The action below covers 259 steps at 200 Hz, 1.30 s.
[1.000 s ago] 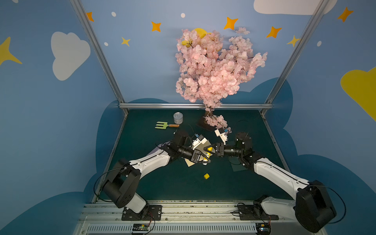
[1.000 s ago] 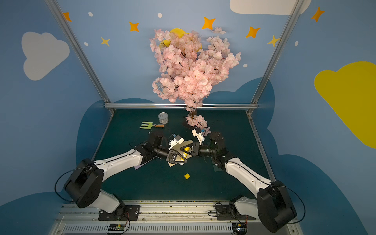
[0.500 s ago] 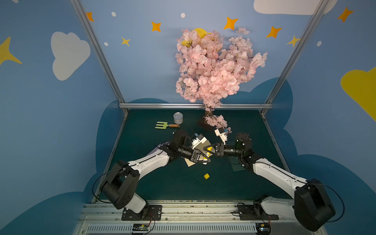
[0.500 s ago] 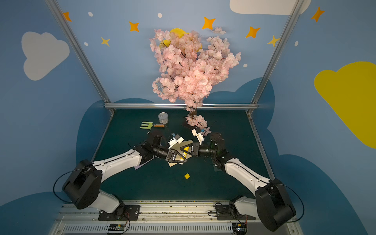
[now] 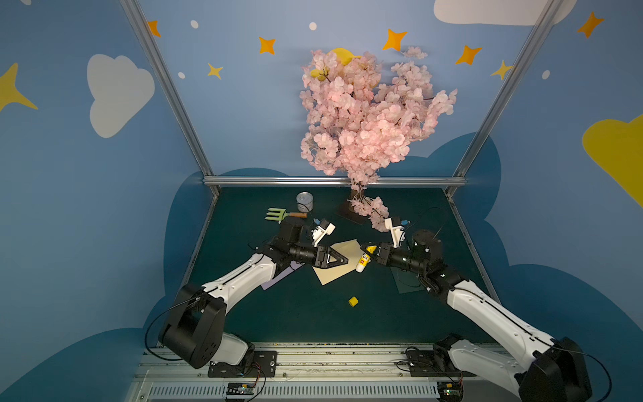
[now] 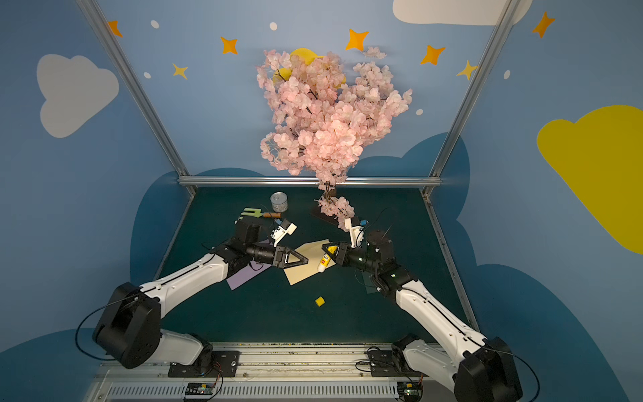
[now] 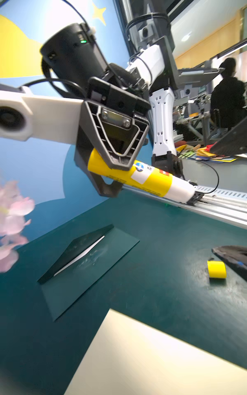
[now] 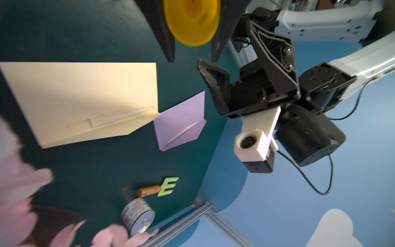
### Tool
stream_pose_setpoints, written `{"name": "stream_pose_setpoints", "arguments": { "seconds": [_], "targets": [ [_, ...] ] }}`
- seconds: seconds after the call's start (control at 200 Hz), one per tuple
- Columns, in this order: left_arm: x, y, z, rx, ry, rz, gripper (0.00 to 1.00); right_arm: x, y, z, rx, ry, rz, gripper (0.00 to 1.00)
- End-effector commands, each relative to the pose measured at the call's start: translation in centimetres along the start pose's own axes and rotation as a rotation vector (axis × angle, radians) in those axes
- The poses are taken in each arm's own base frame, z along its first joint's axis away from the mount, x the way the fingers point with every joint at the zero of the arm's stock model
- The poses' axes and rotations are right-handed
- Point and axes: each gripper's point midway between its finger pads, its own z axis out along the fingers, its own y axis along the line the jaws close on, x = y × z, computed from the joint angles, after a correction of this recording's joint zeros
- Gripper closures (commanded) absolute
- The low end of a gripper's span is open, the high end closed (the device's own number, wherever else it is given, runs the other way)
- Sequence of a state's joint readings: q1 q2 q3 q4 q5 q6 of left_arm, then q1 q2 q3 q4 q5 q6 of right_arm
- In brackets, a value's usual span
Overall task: Seal the envelope with a glue stick
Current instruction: Unscrew the glue stick.
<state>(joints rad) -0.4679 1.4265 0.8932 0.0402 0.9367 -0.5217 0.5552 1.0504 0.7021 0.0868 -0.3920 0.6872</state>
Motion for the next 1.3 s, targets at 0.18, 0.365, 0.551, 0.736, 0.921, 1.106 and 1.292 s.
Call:
{"name": "stream_pose_setpoints", "arguments": {
  "seconds": [0.18, 0.365, 0.551, 0.736, 0.921, 1.106, 1.292],
  "targets": [
    [1.5, 6.7, -1.6, -0.365, 0.042, 0.01, 0.34, -2.9, -4.4, -2.0, 0.448, -0.282, -0.245, 1.0],
    [1.6, 6.9, -0.7, -0.346, 0.067, 0.02, 0.34, -3.3, -6.1, -3.1, 0.609, -0.306, -0.271, 1.0],
    [1.1, 7.3, 0.4, -0.383, 0.1, 0.088, 0.34, -3.2, -7.8, -5.5, 0.733, -0.293, -0.247, 1.0],
    [0.3, 6.2, 3.3, -0.34, 0.162, 0.188, 0.34, -2.3, -10.7, -8.7, 0.859, -0.253, -0.085, 1.0],
    [-0.2, 6.5, 7.3, -0.295, 0.236, 0.257, 0.33, -1.7, -12.7, -11.2, 0.848, -0.261, 0.126, 1.0],
    [-2.6, 6.1, 9.3, -0.279, 0.245, 0.316, 0.33, -1.7, -13.4, -11.3, 0.832, -0.242, 0.177, 1.0],
    [-3.6, 5.8, 9.9, -0.282, 0.249, 0.343, 0.29, -1.9, -13.8, -11.1, 0.809, -0.234, 0.208, 1.0]
  ]
}}
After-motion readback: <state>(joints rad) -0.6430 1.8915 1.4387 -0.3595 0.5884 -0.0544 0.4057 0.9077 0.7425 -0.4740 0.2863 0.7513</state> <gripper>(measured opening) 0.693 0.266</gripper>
